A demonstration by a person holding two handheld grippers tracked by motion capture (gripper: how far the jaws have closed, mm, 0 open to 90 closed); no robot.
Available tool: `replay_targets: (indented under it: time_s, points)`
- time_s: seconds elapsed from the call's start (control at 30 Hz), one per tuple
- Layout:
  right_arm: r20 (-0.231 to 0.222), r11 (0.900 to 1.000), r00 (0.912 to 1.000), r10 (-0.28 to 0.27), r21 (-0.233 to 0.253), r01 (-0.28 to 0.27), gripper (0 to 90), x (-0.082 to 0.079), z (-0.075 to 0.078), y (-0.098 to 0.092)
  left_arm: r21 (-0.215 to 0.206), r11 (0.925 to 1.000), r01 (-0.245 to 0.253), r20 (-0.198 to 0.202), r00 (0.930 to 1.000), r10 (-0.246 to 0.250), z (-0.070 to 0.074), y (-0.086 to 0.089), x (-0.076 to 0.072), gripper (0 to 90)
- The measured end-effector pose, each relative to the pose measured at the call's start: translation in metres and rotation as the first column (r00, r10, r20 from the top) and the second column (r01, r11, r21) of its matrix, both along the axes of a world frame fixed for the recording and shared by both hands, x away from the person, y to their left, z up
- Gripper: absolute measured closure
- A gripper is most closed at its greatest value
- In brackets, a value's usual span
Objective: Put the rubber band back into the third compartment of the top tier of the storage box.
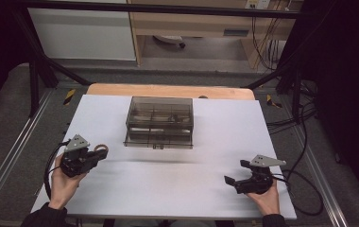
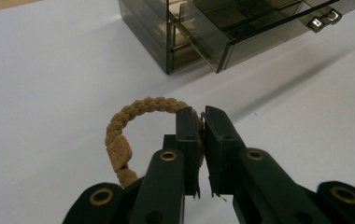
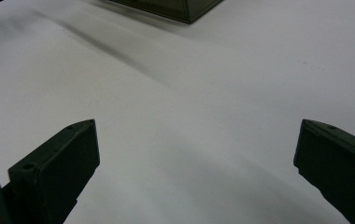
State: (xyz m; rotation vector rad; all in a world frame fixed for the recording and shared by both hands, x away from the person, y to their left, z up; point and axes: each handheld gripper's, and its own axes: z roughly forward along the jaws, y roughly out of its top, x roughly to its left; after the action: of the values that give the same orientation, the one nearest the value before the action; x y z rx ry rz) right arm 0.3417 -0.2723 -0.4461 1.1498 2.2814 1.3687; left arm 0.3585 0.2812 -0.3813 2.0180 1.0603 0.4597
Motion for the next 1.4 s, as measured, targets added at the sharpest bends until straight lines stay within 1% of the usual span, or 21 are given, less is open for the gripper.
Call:
replay_targets:
  time_s: [0.37, 0.57, 0.6, 0.93, 1.4]
  points:
    - [-0.004, 1.0, 1.0, 0.0, 0.002, 0.0, 0.9, 0.0, 0.0, 0.0, -0.014, 0.9996, 0.024, 0.023, 0.9995, -0.023, 0.015, -0.008, -0.003, 84.2]
    - [0.0, 1.0, 1.0, 0.0, 0.0, 0.0, 0.9, 0.0, 0.0, 0.0, -0.026, 0.9989, 0.038, 0.034, 0.9987, -0.037, 0.022, -0.014, -0.002, 84.2]
    - [-0.003, 1.0, 1.0, -0.001, 0.001, 0.001, 0.9, 0.0, 0.0, 0.0, -0.018, 0.9989, 0.043, 0.037, 0.9984, -0.042, 0.024, -0.016, -0.001, 84.2]
    - [-0.002, 1.0, 1.0, 0.0, 0.0, 0.0, 0.9, 0.0, 0.0, 0.0, -0.011, 0.9975, 0.07, 0.058, 0.9959, -0.069, 0.036, -0.031, 0.003, 84.2]
    - [0.0, 1.0, 1.0, 0.002, 0.0, -0.002, 0.9, 0.0, 0.0, 0.0, 0.005, 0.9934, 0.114, 0.083, 0.99, -0.114, 0.052, -0.054, 0.007, 84.3]
